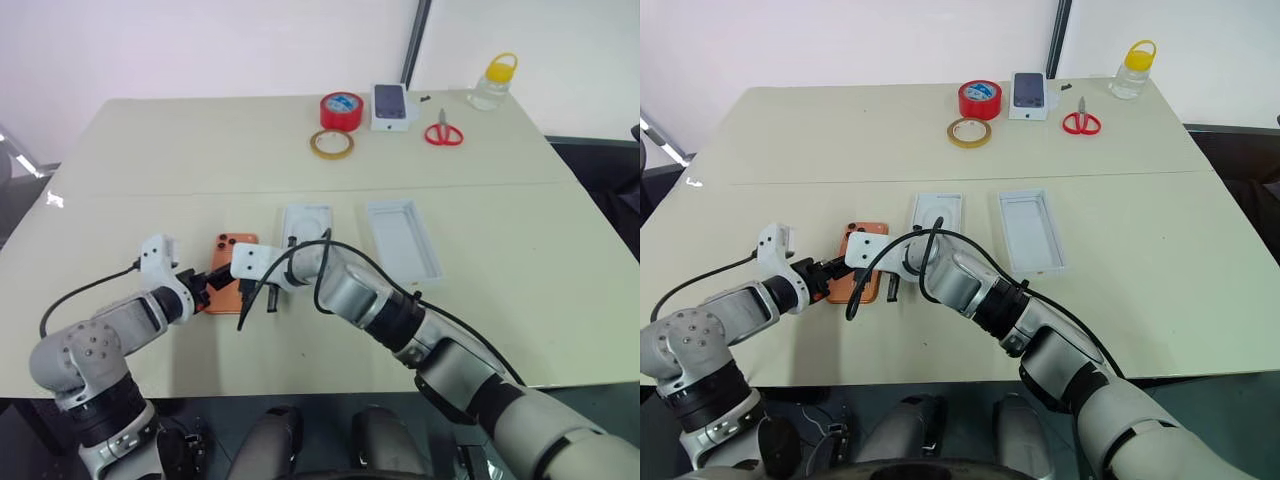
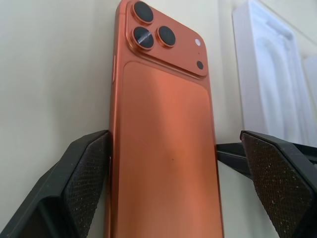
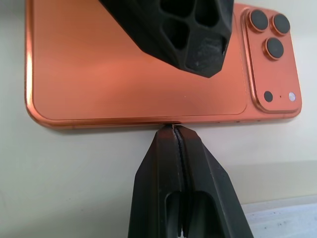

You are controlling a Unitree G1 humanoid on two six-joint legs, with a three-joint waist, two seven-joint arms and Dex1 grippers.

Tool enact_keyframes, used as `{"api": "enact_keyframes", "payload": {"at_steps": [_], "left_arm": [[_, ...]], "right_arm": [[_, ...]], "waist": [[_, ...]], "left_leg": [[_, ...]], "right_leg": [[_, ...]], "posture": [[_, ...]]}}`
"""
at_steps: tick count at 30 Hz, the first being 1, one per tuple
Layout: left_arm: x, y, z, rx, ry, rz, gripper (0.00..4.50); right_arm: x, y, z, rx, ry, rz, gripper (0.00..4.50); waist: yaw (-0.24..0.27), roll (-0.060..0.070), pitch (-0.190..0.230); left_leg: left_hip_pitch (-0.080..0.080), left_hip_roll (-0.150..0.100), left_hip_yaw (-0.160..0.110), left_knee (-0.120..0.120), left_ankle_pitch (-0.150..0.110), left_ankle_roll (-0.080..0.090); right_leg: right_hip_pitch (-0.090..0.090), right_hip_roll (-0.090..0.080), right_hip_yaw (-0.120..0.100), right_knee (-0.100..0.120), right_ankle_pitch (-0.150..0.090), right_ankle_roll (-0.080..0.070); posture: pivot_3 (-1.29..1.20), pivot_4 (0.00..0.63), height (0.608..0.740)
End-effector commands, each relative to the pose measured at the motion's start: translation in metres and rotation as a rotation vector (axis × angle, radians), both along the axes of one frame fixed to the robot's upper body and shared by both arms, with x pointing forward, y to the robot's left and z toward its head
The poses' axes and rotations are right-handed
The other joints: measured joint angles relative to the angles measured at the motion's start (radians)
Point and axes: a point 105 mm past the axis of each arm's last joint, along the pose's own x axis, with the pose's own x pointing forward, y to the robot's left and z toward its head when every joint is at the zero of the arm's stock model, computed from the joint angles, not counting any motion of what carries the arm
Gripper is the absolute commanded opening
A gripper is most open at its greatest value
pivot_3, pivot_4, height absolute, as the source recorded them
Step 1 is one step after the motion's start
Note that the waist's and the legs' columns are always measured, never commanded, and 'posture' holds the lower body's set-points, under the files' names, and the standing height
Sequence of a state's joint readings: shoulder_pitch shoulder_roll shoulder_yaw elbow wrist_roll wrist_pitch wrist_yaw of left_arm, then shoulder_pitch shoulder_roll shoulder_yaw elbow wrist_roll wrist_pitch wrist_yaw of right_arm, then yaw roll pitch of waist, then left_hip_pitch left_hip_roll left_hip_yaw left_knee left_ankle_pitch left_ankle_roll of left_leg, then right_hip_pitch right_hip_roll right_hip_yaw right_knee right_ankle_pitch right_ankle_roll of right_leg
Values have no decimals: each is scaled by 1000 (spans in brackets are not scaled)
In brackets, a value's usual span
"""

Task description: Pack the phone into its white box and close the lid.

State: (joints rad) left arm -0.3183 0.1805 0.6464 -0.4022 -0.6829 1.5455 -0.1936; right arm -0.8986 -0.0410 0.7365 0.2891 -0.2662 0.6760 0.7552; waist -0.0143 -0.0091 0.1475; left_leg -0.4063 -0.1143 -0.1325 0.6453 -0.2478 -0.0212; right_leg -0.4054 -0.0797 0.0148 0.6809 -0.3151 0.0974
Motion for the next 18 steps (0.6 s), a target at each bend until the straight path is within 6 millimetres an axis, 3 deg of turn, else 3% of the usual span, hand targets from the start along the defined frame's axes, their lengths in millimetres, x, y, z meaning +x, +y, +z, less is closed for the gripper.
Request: {"api": "enact_keyframes", "payload": {"at_steps": [1,4,18], "left_arm": [[-9,-31,-10,-138,62,-135,4130],[-8,-27,-10,-142,63,-116,3051],[9,-1,5,-208,38,7,3051]], "right_arm": [[-5,11,7,26,-17,34,0],[-4,11,7,28,-17,31,0],[-5,10,8,34,-17,29,0]], "waist": [[0,0,0],[-2,0,0],[-7,0,0]], "left_leg": [[0,0,0,0,0,0],[0,0,0,0,0,0],[0,1,0,0,0,0]], "right_leg": [[0,0,0,0,0,0],[0,0,0,0,0,0],[-1,1,0,0,0,0]], "posture": [[0,150,740],[0,150,740],[0,150,740]]}}
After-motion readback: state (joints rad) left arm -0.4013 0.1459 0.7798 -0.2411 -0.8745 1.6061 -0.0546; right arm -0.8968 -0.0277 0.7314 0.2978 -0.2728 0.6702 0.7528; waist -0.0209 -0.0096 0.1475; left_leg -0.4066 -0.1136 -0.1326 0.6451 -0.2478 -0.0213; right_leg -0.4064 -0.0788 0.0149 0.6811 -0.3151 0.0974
